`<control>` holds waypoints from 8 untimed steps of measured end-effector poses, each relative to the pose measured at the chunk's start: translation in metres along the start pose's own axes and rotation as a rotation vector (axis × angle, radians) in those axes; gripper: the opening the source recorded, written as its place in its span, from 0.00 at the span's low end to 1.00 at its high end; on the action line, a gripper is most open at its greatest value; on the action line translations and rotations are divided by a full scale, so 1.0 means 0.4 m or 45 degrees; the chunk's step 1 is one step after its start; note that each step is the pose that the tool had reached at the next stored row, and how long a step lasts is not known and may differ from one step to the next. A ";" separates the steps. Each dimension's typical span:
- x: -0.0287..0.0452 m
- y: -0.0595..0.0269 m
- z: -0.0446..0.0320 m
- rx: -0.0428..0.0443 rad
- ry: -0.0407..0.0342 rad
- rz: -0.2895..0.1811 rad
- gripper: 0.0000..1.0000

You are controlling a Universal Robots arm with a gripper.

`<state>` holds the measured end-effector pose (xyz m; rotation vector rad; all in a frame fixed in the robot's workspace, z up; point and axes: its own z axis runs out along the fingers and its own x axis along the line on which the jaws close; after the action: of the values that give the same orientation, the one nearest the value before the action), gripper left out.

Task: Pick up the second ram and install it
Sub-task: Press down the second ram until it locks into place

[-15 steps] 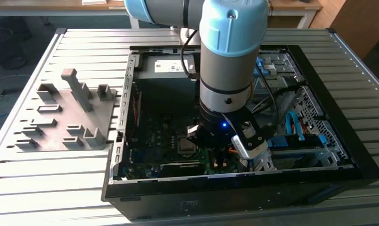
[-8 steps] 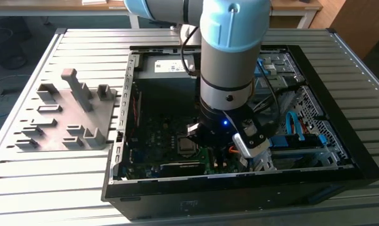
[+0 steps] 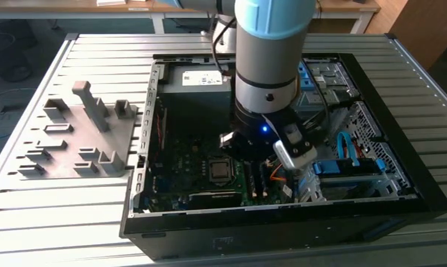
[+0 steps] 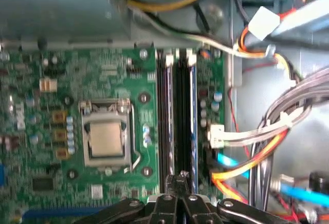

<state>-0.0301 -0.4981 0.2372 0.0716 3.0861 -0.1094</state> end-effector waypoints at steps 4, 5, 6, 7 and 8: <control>0.002 0.046 -0.003 0.000 -0.0001 -0.001 0.10; 0.003 0.056 -0.004 0.000 0.0000 -0.001 0.10; 0.003 0.065 -0.005 0.000 -0.0001 -0.001 0.10; 0.003 0.077 -0.005 0.000 -0.0001 -0.002 0.10; 0.004 0.080 -0.006 0.000 -0.0001 -0.002 0.10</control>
<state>-0.0301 -0.4662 0.2372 0.0692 3.0861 -0.1094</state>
